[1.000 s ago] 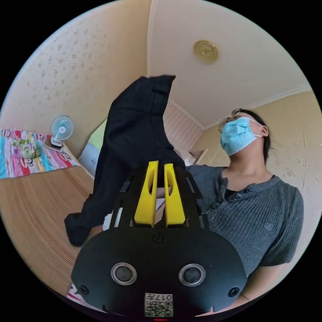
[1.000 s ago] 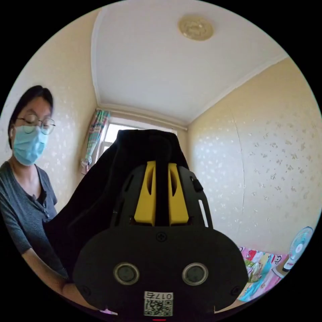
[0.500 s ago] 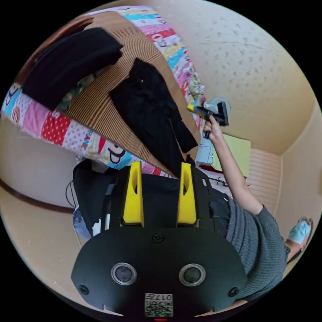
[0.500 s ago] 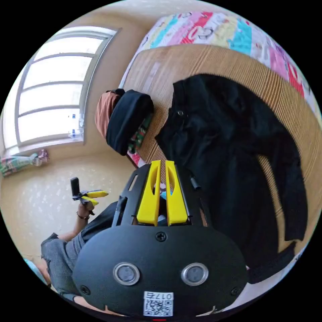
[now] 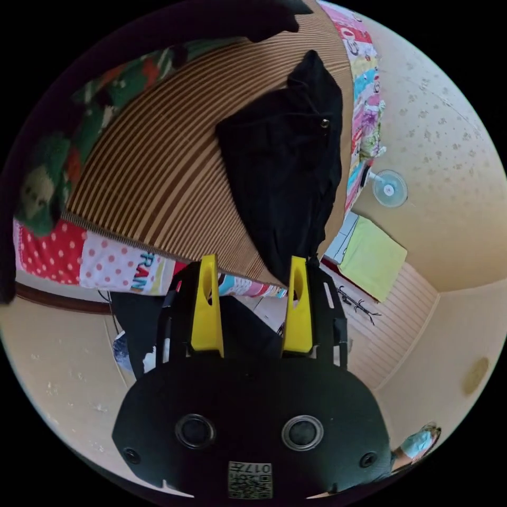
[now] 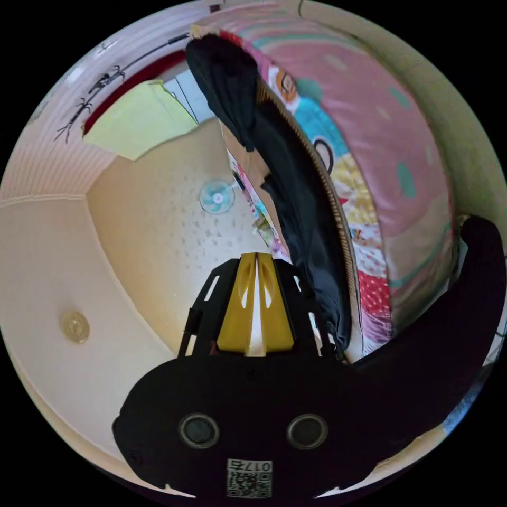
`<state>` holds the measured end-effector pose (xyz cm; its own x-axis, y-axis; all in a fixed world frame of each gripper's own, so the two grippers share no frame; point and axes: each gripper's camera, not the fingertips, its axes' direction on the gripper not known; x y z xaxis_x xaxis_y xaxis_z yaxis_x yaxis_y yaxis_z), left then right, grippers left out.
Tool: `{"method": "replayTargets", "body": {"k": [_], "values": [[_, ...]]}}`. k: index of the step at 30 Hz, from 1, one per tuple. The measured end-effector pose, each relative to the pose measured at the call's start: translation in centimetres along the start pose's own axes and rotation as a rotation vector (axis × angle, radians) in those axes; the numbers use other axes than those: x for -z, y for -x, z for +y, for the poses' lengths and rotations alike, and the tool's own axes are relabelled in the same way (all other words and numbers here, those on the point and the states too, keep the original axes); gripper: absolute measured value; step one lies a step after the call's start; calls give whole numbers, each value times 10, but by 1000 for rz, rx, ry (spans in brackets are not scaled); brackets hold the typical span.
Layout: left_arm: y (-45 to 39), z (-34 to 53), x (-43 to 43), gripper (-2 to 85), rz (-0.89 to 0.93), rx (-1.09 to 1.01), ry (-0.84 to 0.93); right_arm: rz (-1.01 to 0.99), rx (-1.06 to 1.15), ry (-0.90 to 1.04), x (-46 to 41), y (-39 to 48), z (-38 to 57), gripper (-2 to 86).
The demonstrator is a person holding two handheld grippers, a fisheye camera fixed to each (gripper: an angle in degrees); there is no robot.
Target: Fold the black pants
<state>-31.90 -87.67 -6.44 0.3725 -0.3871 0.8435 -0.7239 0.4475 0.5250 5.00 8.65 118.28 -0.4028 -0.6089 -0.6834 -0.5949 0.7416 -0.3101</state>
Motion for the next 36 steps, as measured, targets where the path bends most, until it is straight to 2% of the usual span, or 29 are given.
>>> {"method": "replayTargets", "body": {"k": [6, 10, 12, 15, 18, 20, 22, 26, 28, 33, 36], "values": [[-12, -80, 16, 176, -25, 226, -60, -29, 24, -248, 115, 36, 130, 5], [-39, -115, 12, 101, -50, 171, -74, -174, -16, -392, 146, 27, 214, 5], [-43, -120, 8, 61, -140, 188, -51, -277, -47, -473, 156, 25, 241, 5], [-47, -118, 6, 21, -213, 49, 18, -348, -2, -547, 170, 45, 264, 5], [-44, -88, 13, -3, -358, -104, 100, -166, -25, -447, 167, 73, 256, 4], [-30, -60, 28, -5, -364, -136, 57, -45, -60, -370, 153, 84, 245, 4], [11, -22, 54, -3, -332, 54, -48, 44, -93, -280, 123, 93, 225, 4], [53, 37, 72, 23, -374, 175, -224, 95, -100, -110, 61, 103, 186, 5], [79, 74, 73, 52, -273, 288, -297, 193, -105, 40, 15, 111, 158, 7], [126, 145, 59, 66, -55, 509, -362, 444, -35, 274, -72, 127, 106, 15], [132, 190, 51, 66, -42, 571, -400, 579, 29, 408, -131, 137, 73, 19]]}}
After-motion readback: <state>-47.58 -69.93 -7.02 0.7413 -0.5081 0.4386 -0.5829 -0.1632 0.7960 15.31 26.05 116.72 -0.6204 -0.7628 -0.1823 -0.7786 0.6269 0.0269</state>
